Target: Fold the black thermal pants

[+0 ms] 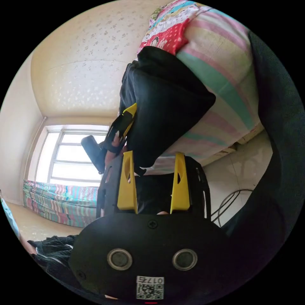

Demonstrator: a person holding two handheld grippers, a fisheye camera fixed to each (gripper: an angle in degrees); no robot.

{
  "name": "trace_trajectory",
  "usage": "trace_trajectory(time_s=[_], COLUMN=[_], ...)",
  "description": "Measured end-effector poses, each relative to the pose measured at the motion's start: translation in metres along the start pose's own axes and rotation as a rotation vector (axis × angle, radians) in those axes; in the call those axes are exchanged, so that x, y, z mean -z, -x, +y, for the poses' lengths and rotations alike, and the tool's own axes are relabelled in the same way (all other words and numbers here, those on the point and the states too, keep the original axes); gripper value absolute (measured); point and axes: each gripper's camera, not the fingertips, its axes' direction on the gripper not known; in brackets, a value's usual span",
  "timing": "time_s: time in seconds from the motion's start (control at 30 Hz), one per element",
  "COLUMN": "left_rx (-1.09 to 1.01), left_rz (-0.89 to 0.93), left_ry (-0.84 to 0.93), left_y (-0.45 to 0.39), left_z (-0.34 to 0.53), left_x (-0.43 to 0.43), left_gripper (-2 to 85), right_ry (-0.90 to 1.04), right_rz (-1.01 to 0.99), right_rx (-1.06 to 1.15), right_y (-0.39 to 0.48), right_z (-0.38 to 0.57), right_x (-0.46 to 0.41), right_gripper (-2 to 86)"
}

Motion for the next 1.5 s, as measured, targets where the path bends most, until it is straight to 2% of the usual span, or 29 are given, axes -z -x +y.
trace_trajectory(time_s=[0.27,0.53,0.63,0.83,0.93,1.1,1.33,1.43,1.5], left_rx=[0.049,0.047,0.047,0.018,0.011,-0.038,-0.276,-0.369,-0.419], left_rz=[0.051,0.048,0.043,0.038,0.053,-0.024,-0.207,-0.307,-0.319], left_ry=[-0.002,-0.024,-0.021,-0.047,-0.083,-0.007,-0.113,-0.112,-0.018], left_y=[0.0,-0.015,-0.025,-0.061,-0.077,-0.112,-0.2,-0.23,-0.238], left_z=[-0.005,-0.001,0.0,0.003,0.01,0.009,-0.023,-0.045,-0.054], left_x=[0.013,0.016,0.02,0.058,0.083,0.112,0.137,0.113,0.075], left_gripper=[-1.0,-1.0,-1.0,-0.9,-0.7,1.7,-0.2,-0.8,-0.7], right_ry=[-0.105,-0.151,-0.143,-0.143,-0.133,-0.067,0.05,0.086,0.1], right_rz=[-0.112,-0.22,-0.16,-0.18,-0.205,-0.218,-0.115,-0.085,-0.091], right_rx=[-0.075,-0.19,-0.155,0.002,-0.017,-0.09,0.046,0.105,0.125], right_y=[-0.005,-0.017,0.007,0.066,0.079,0.087,0.127,0.151,0.164], right_z=[-0.027,-0.014,-0.008,0.006,0.015,0.046,0.092,0.1,0.105], right_x=[0.007,0.021,0.029,0.056,0.075,0.114,0.182,0.203,0.211], right_gripper=[19.1,13.7,10.5,7.2,6.5,4.0,4.3,5.5,6.0])
